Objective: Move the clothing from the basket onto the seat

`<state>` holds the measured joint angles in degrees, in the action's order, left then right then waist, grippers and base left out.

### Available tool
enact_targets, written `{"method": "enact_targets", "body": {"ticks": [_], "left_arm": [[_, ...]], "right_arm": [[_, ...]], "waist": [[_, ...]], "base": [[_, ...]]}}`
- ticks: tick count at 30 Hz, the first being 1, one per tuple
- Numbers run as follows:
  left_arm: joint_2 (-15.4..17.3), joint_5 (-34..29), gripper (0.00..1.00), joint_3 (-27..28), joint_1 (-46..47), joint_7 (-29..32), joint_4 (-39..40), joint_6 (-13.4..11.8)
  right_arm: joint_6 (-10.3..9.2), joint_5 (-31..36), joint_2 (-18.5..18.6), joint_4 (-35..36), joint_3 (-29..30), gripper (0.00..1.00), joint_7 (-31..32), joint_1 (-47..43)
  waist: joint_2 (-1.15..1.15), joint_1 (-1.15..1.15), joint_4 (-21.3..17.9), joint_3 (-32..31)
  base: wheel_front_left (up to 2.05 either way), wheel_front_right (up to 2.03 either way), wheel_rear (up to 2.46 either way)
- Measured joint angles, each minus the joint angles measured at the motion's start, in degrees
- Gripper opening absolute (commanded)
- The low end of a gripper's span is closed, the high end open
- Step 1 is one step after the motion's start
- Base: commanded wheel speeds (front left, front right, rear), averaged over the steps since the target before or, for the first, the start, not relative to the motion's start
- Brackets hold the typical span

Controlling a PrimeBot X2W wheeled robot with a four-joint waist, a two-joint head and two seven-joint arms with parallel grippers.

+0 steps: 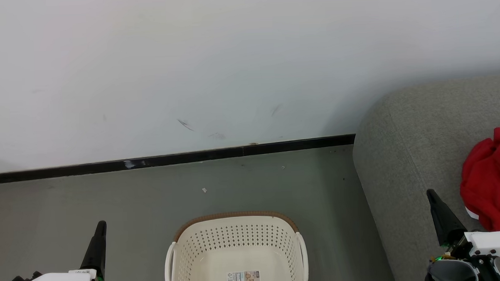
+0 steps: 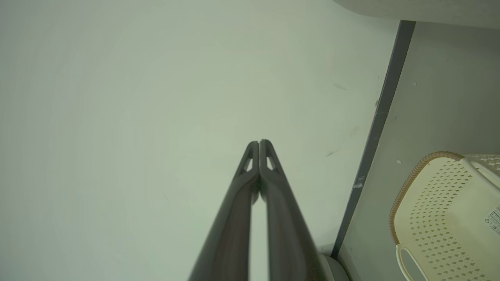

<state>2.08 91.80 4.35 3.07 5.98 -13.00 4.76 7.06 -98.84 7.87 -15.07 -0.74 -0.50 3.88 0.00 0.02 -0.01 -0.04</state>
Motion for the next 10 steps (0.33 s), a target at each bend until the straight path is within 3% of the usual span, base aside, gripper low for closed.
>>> {"method": "enact_targets", "body": {"ticks": [10], "left_arm": [[0.0, 0.0, 0.0, 0.1, 0.0, 0.0, -0.1, 0.0]], "right_arm": [[0.0, 0.0, 0.0, 0.0, 0.0, 0.0, 0.0, 0.0]], "waist": [[0.0, 0.0, 0.0, 0.0]], "base": [[0.0, 0.0, 0.0]]}}
